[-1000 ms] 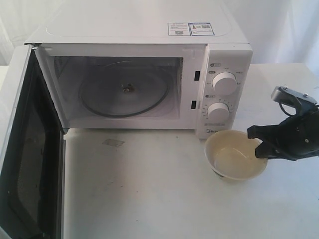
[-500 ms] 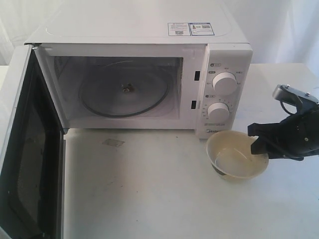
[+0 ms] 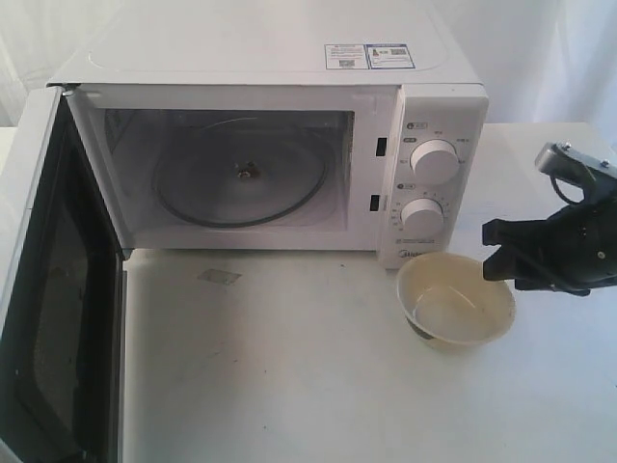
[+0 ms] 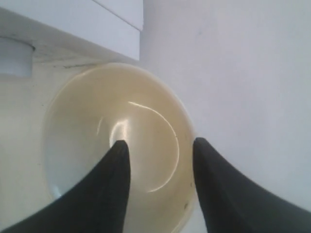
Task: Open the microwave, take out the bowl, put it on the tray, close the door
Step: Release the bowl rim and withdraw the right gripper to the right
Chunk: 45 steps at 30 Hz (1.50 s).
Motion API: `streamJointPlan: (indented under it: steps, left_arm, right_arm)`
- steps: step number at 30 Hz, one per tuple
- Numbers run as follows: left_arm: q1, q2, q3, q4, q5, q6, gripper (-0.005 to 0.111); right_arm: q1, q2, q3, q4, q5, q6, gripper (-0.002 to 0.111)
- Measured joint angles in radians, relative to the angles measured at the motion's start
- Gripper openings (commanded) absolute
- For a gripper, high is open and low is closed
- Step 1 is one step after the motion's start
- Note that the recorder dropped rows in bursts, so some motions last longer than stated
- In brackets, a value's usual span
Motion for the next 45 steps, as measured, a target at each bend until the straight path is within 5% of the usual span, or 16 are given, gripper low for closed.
streamJointPlan:
  steps: [14, 22, 32, 45]
  left_arm:
    - [0.0, 0.0, 0.0, 0.0, 0.0, 0.0, 0.0]
    - [0.0, 0.0, 0.0, 0.0, 0.0, 0.0, 0.0]
    - [0.0, 0.0, 0.0, 0.0, 0.0, 0.0, 0.0]
    - [0.0, 0.0, 0.0, 0.0, 0.0, 0.0, 0.0]
  right_arm:
    - [0.0, -0.301, 0.0, 0.064, 0.069, 0.0, 0.037]
    - [0.065, -0.531, 0.091, 0.084, 0.063, -0.012, 0.001]
    - [0.189, -0.898, 0.273, 0.126, 0.013, -0.052, 0.0]
    - [0.203, -1.316, 0.512, 0.163, 0.066, -0.057, 0.0]
